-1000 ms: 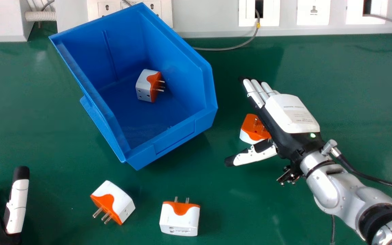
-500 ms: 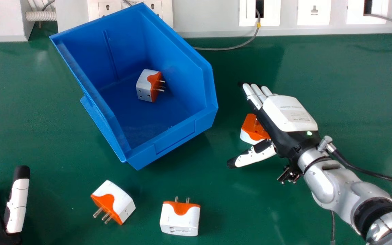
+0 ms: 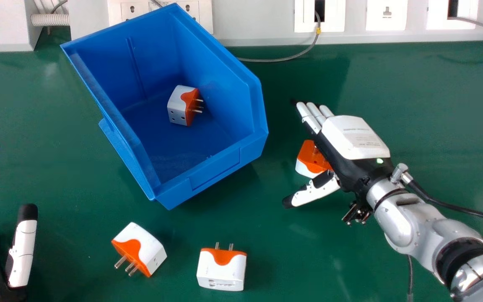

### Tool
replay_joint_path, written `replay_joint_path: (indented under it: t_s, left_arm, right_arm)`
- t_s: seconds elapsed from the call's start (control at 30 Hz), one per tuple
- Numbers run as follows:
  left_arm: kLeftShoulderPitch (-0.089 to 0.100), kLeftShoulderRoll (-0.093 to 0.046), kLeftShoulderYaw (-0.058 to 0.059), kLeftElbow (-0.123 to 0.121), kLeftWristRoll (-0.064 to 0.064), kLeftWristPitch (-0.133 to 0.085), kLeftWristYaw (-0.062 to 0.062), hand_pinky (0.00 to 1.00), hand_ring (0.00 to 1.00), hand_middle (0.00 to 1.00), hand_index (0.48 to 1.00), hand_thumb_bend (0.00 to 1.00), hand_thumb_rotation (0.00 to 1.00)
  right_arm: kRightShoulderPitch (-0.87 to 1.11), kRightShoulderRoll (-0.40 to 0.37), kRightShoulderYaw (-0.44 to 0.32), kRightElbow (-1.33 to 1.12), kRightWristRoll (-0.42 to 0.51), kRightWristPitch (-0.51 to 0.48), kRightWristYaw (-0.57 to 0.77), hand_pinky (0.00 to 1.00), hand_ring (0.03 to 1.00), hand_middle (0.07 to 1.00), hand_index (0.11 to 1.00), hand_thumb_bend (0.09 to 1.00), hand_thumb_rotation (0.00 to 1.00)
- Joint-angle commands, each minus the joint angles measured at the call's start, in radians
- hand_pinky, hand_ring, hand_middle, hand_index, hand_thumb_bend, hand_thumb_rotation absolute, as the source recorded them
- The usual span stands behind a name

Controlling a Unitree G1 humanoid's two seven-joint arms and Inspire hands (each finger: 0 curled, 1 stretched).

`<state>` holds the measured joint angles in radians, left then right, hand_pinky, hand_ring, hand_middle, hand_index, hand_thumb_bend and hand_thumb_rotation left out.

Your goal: Pick all objects and put in blue box

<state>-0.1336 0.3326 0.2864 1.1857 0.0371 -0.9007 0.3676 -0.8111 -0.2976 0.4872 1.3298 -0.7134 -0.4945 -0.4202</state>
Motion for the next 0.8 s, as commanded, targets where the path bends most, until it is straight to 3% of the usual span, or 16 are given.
replay_joint_path:
  t_s: [0.0,0.03,0.1,0.13,0.23,0.27,0.3,0.4,0.43,0.5,0.6,0.7,0.77]
  left_arm:
    - [0.033,-0.004,0.008,0.037,-0.017,0.062,-0.012,1.0,0.99,0.98,1.0,0.92,0.94]
    - [0.033,-0.003,0.007,0.037,-0.014,0.064,-0.01,1.0,0.99,0.98,1.0,0.92,0.94]
    - [0.033,-0.001,0.004,0.037,-0.008,0.066,-0.004,0.99,0.99,0.98,1.0,0.93,0.94]
    - [0.033,-0.001,0.005,0.037,-0.009,0.065,-0.004,0.99,0.99,0.98,1.0,0.93,0.95]
    - [0.034,0.0,0.005,0.038,-0.009,0.062,-0.005,0.99,0.99,0.98,1.0,0.92,0.95]
    - [0.034,-0.001,0.006,0.038,-0.012,0.06,-0.008,0.99,0.99,0.98,1.0,0.92,0.95]
    - [0.034,0.0,0.005,0.038,-0.01,0.061,-0.006,0.99,0.99,0.98,1.0,0.92,0.95]
    - [0.035,-0.004,0.008,0.036,-0.016,0.058,-0.01,1.0,0.99,0.98,1.0,0.92,0.95]
    - [0.036,-0.003,0.007,0.036,-0.013,0.058,-0.006,1.0,0.99,0.98,1.0,0.92,0.94]
    - [0.036,-0.001,0.004,0.036,-0.007,0.059,0.0,1.0,0.99,0.98,1.0,0.92,0.95]
    - [0.036,-0.006,0.009,0.035,-0.016,0.052,-0.004,1.0,1.0,0.98,1.0,0.92,0.95]
    - [0.038,-0.006,0.005,0.033,-0.011,0.052,0.001,1.0,1.0,0.98,1.0,0.92,0.94]
    - [0.037,-0.008,0.011,0.033,-0.021,0.054,-0.01,1.0,1.0,0.98,1.0,0.92,0.94]
  right_arm:
    - [-0.02,-0.001,-0.024,0.002,0.031,-0.011,0.022,0.75,0.917,0.909,0.877,0.857,0.1]
    - [-0.018,0.001,-0.028,0.006,0.036,-0.008,0.03,0.75,0.913,0.903,0.864,0.847,0.08]
    - [-0.015,0.003,-0.033,0.013,0.039,-0.001,0.035,0.72,0.853,0.848,0.736,0.784,0.02]
    - [-0.014,0.005,-0.035,0.016,0.038,0.003,0.037,0.7,0.812,0.815,0.649,0.687,0.05]
    - [-0.009,0.012,-0.052,0.019,0.059,0.003,0.044,0.63,0.698,0.724,0.533,0.557,0.1]
    - [-0.007,0.014,-0.059,0.019,0.068,0.001,0.044,0.62,0.682,0.713,0.525,0.547,0.1]
    - [-0.006,0.017,-0.065,0.019,0.075,0.003,0.043,0.54,0.596,0.665,0.507,0.527,0.06]
    - [-0.009,0.021,-0.069,0.02,0.07,0.02,0.038,0.48,0.511,0.601,0.503,0.513,0.03]
    - [-0.01,0.022,-0.073,0.02,0.073,0.025,0.042,0.43,0.455,0.543,0.496,0.506,0.01]
    - [-0.009,0.025,-0.084,0.019,0.082,0.031,0.049,0.4,0.431,0.515,0.495,0.502,0.0]
    - [-0.007,0.026,-0.089,0.017,0.082,0.032,0.044,0.39,0.421,0.505,0.495,0.501,0.0]
    - [-0.009,0.026,-0.092,0.015,0.087,0.027,0.045,0.4,0.42,0.503,0.496,0.501,0.0]
    - [-0.011,0.024,-0.083,0.014,0.078,0.024,0.032,0.4,0.42,0.503,0.496,0.501,0.0]
